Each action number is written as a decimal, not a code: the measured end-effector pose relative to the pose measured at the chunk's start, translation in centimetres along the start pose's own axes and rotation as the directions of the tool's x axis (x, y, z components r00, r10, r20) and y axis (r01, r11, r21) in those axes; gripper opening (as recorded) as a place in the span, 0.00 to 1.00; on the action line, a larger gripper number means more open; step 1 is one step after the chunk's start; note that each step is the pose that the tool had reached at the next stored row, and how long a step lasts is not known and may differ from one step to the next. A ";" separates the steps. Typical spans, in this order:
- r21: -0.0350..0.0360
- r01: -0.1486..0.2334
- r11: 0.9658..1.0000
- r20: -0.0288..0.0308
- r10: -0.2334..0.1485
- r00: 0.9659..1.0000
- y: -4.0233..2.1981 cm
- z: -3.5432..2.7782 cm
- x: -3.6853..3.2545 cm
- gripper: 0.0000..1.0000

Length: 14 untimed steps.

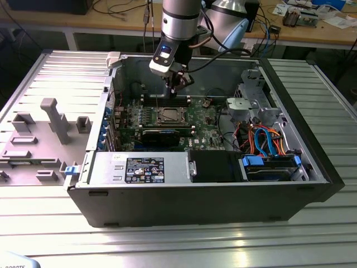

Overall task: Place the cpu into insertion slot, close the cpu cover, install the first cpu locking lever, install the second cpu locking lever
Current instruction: 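Install the first cpu locking lever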

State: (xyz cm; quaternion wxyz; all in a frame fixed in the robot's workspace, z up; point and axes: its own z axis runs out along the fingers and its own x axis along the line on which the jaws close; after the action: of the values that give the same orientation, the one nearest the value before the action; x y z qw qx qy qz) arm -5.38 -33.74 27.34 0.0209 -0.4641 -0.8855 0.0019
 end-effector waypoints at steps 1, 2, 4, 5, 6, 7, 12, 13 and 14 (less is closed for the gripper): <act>0.000 0.000 1.000 0.000 0.000 1.000 0.01 0.00 0.01 0.11; 0.000 0.000 1.000 0.000 0.000 1.000 0.01 0.00 0.02 0.11; 0.000 0.000 1.000 0.000 0.000 1.000 0.03 0.00 0.05 0.11; 0.000 0.000 1.000 0.000 0.000 1.000 0.12 0.00 0.18 0.11; 0.000 0.000 1.000 0.000 0.000 1.000 0.19 0.01 0.28 0.11; 0.000 0.000 1.000 0.000 0.000 1.000 0.20 0.00 0.28 0.11; 0.000 0.000 1.000 0.000 0.000 1.000 0.22 0.01 0.32 0.11; 0.000 0.000 1.000 0.000 0.000 1.000 0.22 0.01 0.32 0.11; 0.000 0.000 1.000 0.000 0.000 1.000 0.22 0.00 0.32 0.11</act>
State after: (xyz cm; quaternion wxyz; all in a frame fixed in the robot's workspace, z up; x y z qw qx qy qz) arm -5.38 -33.35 27.34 0.0208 -0.4641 -0.8855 0.0020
